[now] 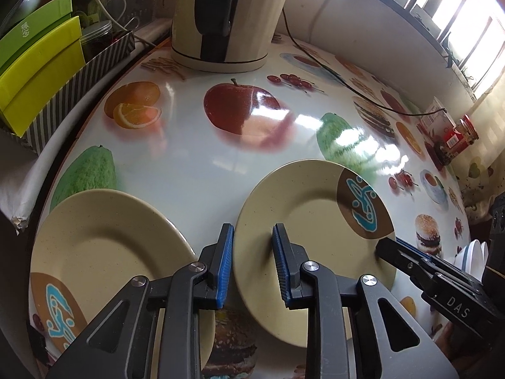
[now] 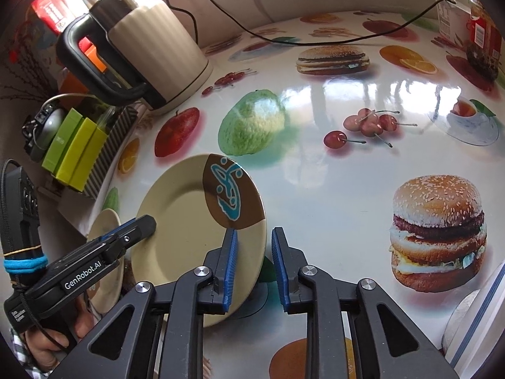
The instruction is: Organize plates and bowls
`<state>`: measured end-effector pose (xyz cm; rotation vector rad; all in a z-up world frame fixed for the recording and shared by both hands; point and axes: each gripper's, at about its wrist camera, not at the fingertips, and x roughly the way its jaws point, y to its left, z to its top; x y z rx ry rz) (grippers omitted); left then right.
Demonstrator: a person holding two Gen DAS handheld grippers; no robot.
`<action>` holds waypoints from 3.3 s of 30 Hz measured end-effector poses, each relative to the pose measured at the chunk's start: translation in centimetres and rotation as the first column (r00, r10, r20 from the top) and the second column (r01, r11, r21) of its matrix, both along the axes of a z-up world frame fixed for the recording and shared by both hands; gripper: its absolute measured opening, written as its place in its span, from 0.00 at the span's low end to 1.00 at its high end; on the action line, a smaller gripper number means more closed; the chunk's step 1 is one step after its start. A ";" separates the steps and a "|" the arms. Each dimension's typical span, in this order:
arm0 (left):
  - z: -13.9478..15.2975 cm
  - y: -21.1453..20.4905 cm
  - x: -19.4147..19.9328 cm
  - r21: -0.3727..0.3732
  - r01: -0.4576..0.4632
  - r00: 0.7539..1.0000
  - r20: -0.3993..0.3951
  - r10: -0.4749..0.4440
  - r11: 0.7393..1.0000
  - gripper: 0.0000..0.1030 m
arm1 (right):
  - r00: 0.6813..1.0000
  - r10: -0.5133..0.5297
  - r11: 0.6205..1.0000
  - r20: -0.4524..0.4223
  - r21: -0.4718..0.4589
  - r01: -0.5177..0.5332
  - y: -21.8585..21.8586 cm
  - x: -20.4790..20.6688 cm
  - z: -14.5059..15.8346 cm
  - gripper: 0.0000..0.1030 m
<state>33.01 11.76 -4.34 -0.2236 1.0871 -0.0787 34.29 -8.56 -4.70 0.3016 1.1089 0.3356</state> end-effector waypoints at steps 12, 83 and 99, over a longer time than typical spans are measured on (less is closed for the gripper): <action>0.1 -0.1 -0.2 0.003 0.002 1.000 0.000 -0.002 1.000 0.25 | 1.000 -0.006 1.000 0.000 -0.003 0.006 0.0 -0.2 0.2 0.18; 1.7 2.8 -21.9 -0.041 -0.105 0.992 0.058 0.108 0.994 0.25 | 0.989 0.121 0.992 0.081 0.030 -0.124 2.2 -18.9 2.9 0.18; 1.4 3.3 -23.4 -0.051 -0.113 0.992 0.056 0.116 0.992 0.25 | 0.989 0.140 0.989 0.054 0.032 -0.142 2.6 -19.5 1.5 0.18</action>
